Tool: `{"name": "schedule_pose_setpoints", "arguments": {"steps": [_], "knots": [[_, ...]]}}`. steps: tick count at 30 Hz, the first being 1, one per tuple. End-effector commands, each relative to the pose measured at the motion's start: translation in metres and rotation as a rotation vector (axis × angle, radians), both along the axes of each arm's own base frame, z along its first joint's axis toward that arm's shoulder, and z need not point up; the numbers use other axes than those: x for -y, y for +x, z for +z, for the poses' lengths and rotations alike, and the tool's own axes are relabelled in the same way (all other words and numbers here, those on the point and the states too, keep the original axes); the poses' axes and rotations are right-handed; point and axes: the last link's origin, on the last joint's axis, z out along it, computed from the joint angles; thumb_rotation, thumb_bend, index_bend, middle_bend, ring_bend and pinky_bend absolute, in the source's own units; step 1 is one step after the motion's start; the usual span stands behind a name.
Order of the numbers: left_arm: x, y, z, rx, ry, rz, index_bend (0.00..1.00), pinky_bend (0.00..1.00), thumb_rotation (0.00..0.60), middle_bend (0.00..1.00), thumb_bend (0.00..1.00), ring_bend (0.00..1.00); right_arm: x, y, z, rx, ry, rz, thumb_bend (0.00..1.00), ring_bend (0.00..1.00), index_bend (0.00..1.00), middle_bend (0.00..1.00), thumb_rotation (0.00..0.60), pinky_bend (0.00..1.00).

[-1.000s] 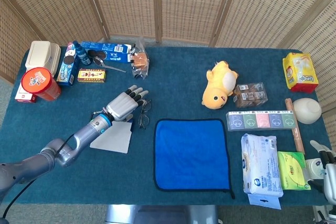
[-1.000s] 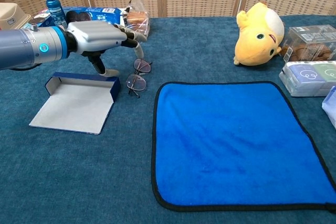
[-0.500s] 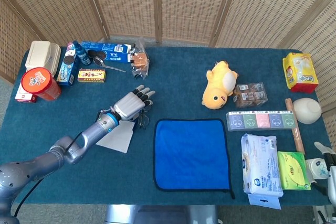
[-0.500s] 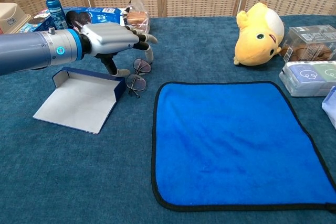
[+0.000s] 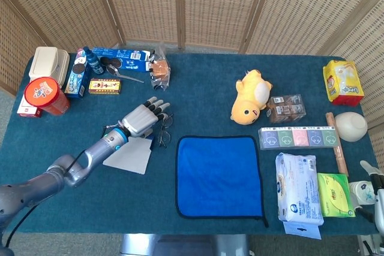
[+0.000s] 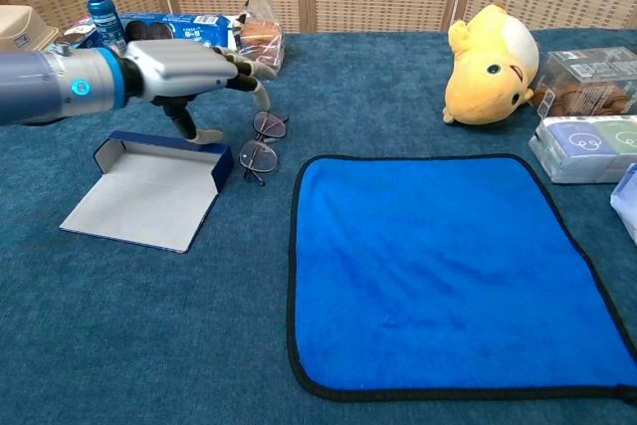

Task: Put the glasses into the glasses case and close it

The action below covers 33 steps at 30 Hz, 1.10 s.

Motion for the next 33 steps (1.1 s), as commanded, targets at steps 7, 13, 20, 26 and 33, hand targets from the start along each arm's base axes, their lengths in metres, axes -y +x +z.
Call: {"name": "schedule_pose_setpoints", "arguments": {"steps": [7, 13, 20, 26, 33], "knots": [[0.018, -0.022, 0.030, 0.075, -0.022, 0.115, 0.19, 0.00, 0.600, 0.00, 0.33, 0.00, 0.002, 0.003, -0.001, 0.000, 0.005, 0.012, 0.31, 0.28, 0.16, 0.26, 0.600, 0.37], [0.021, -0.019, 0.045, 0.148, -0.089, 0.258, 0.20, 0.09, 0.600, 0.10, 0.33, 0.06, 0.003, 0.005, -0.002, -0.002, 0.005, 0.020, 0.30, 0.28, 0.16, 0.26, 0.600, 0.37], [0.027, -0.022, 0.046, 0.074, -0.163, 0.334, 0.21, 0.19, 0.600, 0.21, 0.33, 0.17, 0.001, 0.006, -0.002, -0.002, 0.001, 0.021, 0.31, 0.28, 0.16, 0.26, 0.600, 0.37], [0.036, -0.022, 0.046, 0.039, -0.200, 0.351, 0.22, 0.19, 0.600, 0.28, 0.33, 0.21, 0.000, 0.006, 0.000, -0.003, -0.005, 0.024, 0.31, 0.29, 0.16, 0.26, 0.600, 0.37], [0.051, -0.031, 0.055, -0.003, -0.232, 0.376, 0.23, 0.19, 0.600, 0.34, 0.33, 0.23, 0.001, 0.007, -0.001, 0.002, -0.007, 0.034, 0.30, 0.29, 0.15, 0.26, 0.600, 0.37]]}}
